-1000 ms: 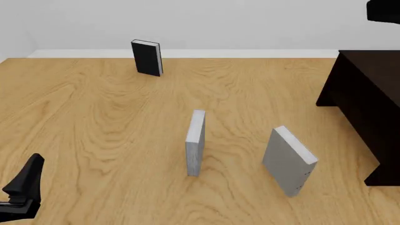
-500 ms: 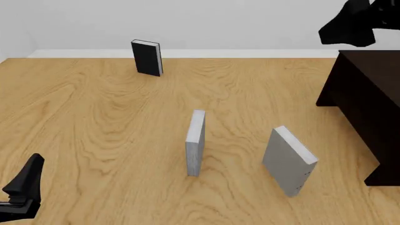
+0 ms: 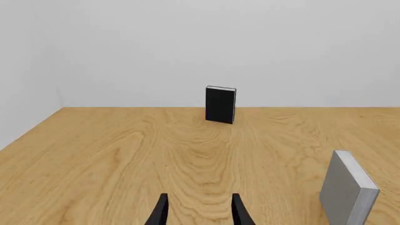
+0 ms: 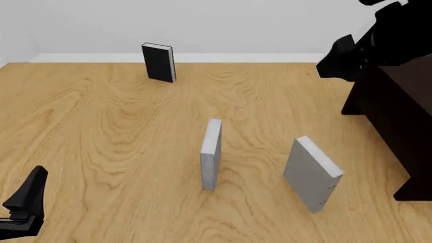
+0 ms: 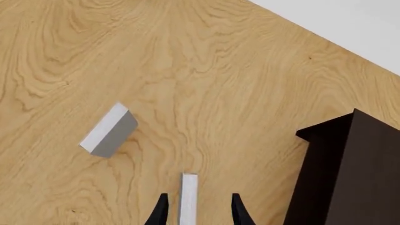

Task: Pick up the book on the right and place it on the cabinet shelf.

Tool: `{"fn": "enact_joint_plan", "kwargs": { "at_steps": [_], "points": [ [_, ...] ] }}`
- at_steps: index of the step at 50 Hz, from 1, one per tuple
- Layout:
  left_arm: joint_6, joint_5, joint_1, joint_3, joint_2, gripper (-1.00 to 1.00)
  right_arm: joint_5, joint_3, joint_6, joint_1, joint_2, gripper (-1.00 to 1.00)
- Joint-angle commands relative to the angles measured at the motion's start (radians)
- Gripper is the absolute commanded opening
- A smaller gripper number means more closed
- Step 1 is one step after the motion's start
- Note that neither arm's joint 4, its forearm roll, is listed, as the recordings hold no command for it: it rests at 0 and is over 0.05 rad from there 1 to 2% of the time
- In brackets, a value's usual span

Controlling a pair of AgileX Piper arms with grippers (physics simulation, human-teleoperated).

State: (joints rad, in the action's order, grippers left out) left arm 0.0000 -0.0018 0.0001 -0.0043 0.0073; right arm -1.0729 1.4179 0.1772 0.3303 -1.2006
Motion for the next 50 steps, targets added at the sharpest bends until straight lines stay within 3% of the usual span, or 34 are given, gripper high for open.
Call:
{"fn": "enact_joint_plan", "kwargs": {
  "at_steps": [1, 50],
  "points": [
    [0.0, 0.0, 0.0, 0.0, 0.0, 1.0, 0.064, -0.073, -0.001, 0.015, -0.025, 1.0],
    [0.0, 0.0, 0.0, 0.0, 0.0, 1.0, 0.238, -0.246, -0.004, 0.009, -0.082, 1.0]
  ]
}}
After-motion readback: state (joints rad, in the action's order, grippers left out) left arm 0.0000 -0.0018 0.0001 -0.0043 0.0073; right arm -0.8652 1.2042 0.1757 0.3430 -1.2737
